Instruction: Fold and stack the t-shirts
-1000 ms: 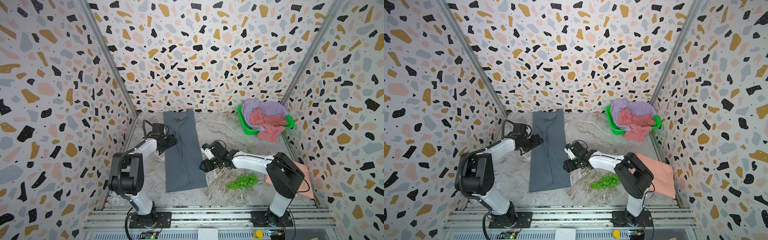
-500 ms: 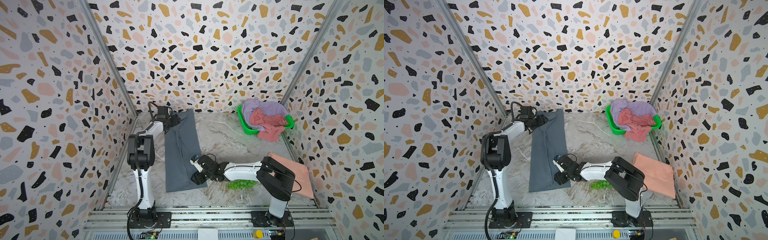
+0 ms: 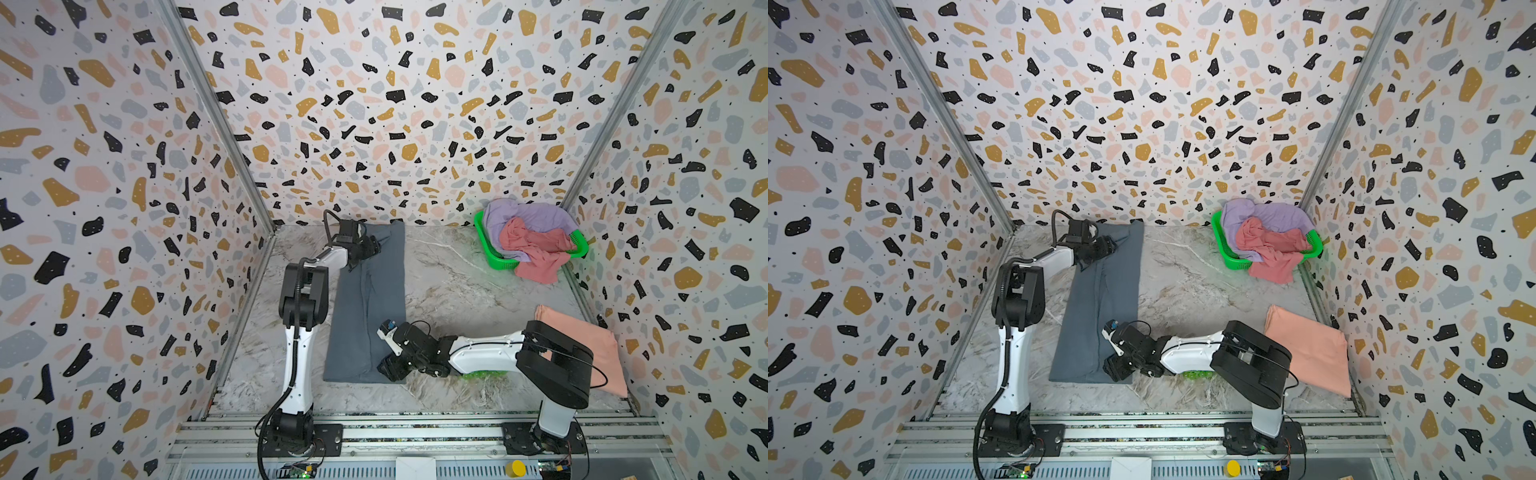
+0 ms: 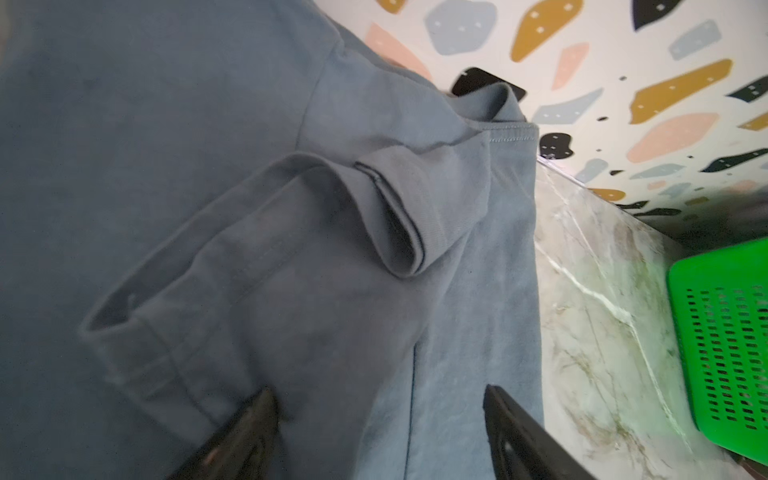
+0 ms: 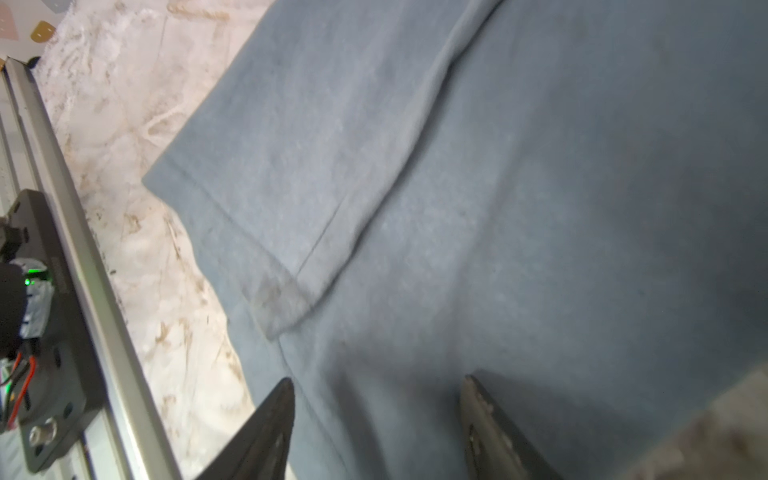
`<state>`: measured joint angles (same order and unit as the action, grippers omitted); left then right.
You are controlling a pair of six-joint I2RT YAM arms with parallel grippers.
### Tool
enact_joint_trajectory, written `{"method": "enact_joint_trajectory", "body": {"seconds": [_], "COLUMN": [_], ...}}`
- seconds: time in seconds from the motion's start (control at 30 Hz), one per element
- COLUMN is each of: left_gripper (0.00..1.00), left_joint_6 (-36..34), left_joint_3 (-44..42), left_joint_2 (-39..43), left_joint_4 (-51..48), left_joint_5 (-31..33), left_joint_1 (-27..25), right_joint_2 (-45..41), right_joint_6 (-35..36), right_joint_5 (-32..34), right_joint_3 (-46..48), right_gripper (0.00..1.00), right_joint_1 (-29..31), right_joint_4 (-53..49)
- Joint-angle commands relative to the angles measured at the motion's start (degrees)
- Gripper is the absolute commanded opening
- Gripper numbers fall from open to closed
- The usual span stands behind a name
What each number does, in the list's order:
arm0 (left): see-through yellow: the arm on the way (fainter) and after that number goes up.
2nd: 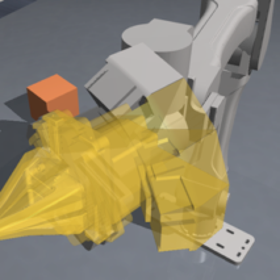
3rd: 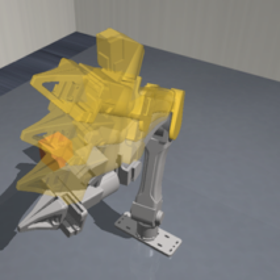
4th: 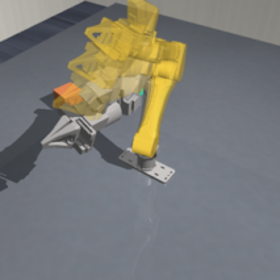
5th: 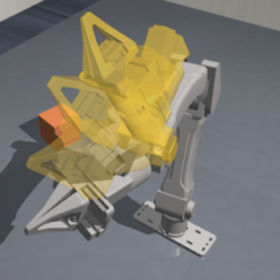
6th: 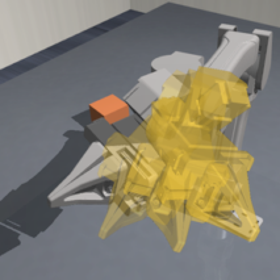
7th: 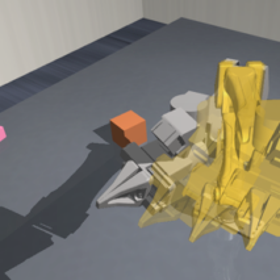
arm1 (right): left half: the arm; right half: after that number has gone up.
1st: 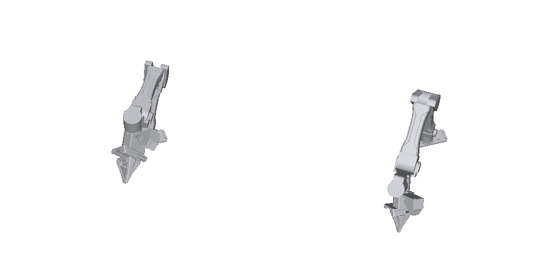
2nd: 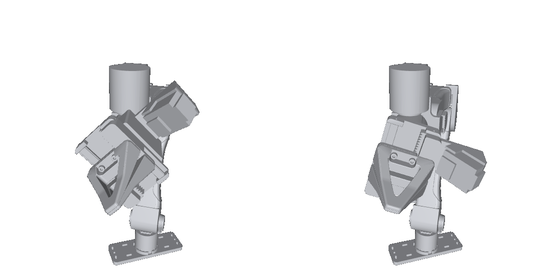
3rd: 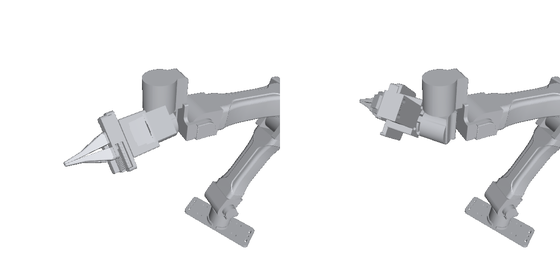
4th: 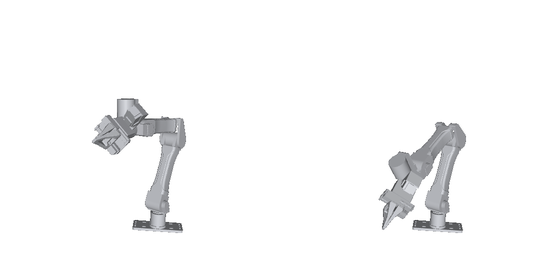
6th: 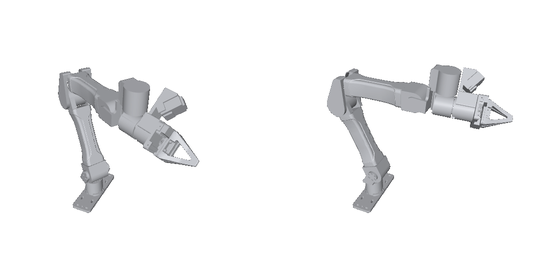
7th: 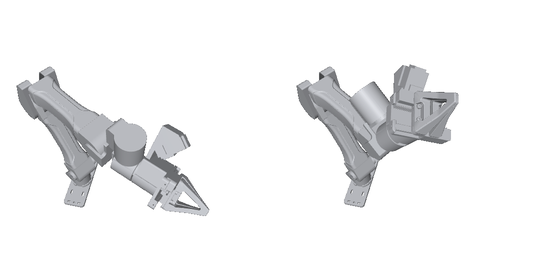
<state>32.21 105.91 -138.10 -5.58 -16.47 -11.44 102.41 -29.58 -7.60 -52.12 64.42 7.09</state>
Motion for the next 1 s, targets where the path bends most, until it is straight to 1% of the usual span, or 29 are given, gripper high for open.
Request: {"method": "enact_joint_trajectory", "body": {"seconds": [0.0, 0.13, 0.23, 0.33, 0.43, 0.53, 0.6, 0.7, 0.8, 0.83, 0.97], "left_gripper": [0.80, 0.80, 0.80, 0.81, 0.81, 0.81, 0.81, 0.81, 0.81, 0.81, 0.82], "left_joint_6": [3.1, 4.8, 4.5, 3.6, 2.7, 1.9, 1.6, 0.9, 0.8, 0.6, -0.8], "left_joint_3": [-0.5, -0.2, 2.1, 1.1, -2.5, -9.6, -15.0, -22.3, -32.3, -35.9, -49.0], "left_joint_2": [-2.9, -1.9, -0.5, 4.0, 10.3, 19.4, 25.4, 34.1, 43.8, 47.3, 59.1], "left_joint_4": [0.3, 1.4, -0.4, -1.8, -3.8, -6.1, -7.0, -12.1, -14.9, -16.4, -20.1], "left_joint_5": [-2.1, -2.2, -2.3, -0.6, 0.9, 3.5, 3.8, 5.1, 7.7, 9.8, 13.9], "left_joint_1": [-2.3, -2.4, -2.3, -2.3, -2.2, -1.9, -1.8, -1.8, -1.7, -1.5, 0.0], "right_joint_2": [-1.3, -4.8, -7.3, -10.1, -12.6, -13.9, -14.2, -14.3, -14.8, -15.4, -19.9], "right_joint_6": [-4.0, -4.7, -3.7, -3.3, -3.0, -2.7, -2.0, -1.6, -1.6, -1.8, -5.1], "right_joint_5": [3.0, 5.2, 7.3, 10.1, 8.9, 7.1, 6.7, 7.0, 7.9, 8.4, 9.7], "right_joint_3": [4.0, 6.1, 6.3, 7.8, 10.7, 13.2, 14.2, 14.6, 14.5, 14.3, 14.2], "right_gripper": [0.64, 0.64, 0.65, 0.65, 0.65, 0.65, 0.65, 0.65, 0.65, 0.65, 0.67], "right_joint_1": [-0.1, -1.4, -1.4, -1.7, -1.8, -1.0, -0.5, -0.1, 0.0, 0.1, 0.3], "right_joint_4": [-10.7, -11.8, -13.8, -15.4, -13.9, -12.4, -11.6, -11.5, -12.4, -13.1, -15.2]}}
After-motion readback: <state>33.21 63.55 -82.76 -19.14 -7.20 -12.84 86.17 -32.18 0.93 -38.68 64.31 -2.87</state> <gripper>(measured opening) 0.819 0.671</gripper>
